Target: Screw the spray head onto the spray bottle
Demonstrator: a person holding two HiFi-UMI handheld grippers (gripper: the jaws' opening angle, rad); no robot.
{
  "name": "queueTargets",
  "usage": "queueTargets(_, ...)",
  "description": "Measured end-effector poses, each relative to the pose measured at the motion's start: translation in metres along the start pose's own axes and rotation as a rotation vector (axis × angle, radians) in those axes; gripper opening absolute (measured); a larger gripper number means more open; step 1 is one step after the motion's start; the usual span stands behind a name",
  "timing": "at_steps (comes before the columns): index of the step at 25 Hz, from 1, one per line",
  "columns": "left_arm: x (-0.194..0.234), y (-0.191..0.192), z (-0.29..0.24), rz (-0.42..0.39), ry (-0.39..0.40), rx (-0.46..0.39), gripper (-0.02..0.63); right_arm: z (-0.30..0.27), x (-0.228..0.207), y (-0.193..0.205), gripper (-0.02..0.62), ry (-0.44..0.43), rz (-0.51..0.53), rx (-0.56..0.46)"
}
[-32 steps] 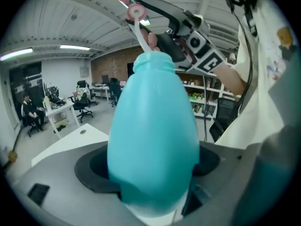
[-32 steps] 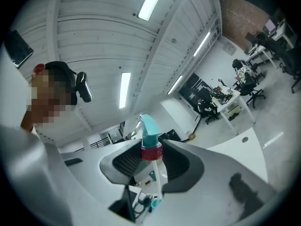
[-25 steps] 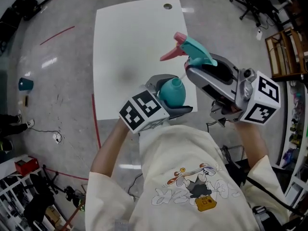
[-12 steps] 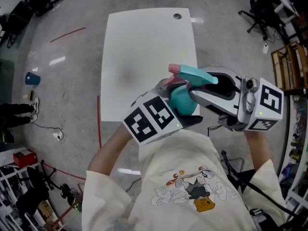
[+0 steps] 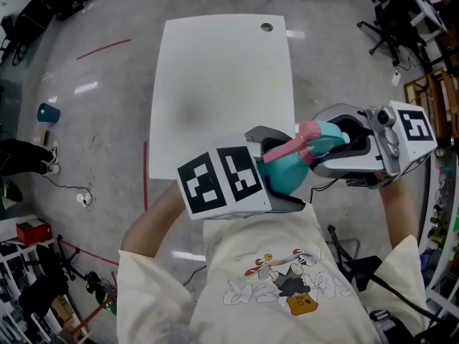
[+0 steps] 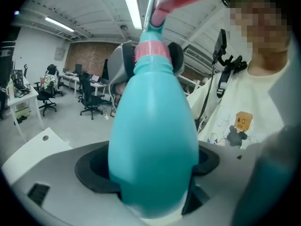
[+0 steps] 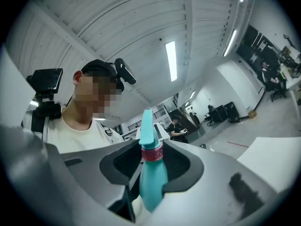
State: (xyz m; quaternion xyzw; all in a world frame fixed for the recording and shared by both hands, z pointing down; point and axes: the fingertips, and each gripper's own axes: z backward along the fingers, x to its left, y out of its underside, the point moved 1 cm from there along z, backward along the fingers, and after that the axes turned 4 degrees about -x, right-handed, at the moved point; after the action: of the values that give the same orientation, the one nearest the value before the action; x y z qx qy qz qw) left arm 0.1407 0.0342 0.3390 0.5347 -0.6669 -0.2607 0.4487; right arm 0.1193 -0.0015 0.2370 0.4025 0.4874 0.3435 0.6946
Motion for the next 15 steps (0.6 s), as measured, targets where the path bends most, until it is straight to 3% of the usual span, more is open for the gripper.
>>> queueTargets(9, -0.014, 0.009, -0.005, 0.018, 0.058, 0.100, 0.431, -0.002, 0.008, 0.012, 0.140, -0.079, -0.001, 0.057)
queueTargets(12, -0.009, 0.003, -0.003, 0.014, 0.012, 0.081, 0.431, -0.002, 0.009, 0.008, 0.140, -0.064, 0.011, 0.065)
queueTargets(15, 0.001, -0.004, -0.001, 0.013, -0.089, 0.038, 0.431, -0.001, 0.006, 0.003, 0.140, 0.006, 0.049, 0.062)
